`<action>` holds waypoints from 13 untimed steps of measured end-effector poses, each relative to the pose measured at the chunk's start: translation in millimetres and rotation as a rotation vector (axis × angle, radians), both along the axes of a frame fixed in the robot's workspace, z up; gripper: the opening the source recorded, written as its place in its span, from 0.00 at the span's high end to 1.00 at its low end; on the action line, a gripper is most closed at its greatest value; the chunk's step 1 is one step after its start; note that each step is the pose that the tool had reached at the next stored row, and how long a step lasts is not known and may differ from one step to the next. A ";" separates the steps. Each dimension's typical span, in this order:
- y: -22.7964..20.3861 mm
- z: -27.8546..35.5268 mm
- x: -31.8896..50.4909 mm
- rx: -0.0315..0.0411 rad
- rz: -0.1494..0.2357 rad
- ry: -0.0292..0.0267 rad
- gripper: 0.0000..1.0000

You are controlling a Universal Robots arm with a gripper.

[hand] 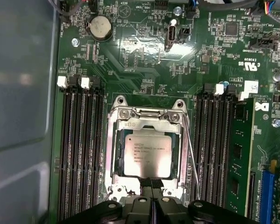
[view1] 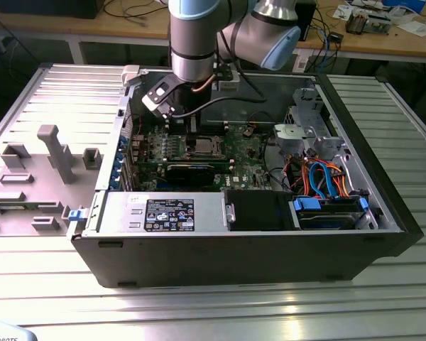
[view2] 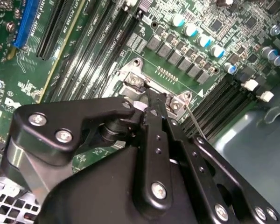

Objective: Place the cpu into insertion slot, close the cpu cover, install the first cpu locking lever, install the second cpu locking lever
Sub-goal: 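Close the cpu cover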

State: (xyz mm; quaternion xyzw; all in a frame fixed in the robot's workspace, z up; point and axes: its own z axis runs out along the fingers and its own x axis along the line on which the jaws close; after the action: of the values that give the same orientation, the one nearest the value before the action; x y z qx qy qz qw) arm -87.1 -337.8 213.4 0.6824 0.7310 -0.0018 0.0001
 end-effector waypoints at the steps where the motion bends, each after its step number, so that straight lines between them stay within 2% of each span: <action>1: 0.0 -0.6 -0.2 0.0000 0.003 0.0000 0.89; 4: 0.0 -2.9 -3.5 0.0000 0.023 0.0001 0.89; 13: 0.0 -10.2 -3.6 -0.0001 0.060 0.0001 0.89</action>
State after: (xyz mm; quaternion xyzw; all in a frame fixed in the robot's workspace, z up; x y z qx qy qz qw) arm -90.7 -337.8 203.2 0.6602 0.7511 -0.0018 0.0001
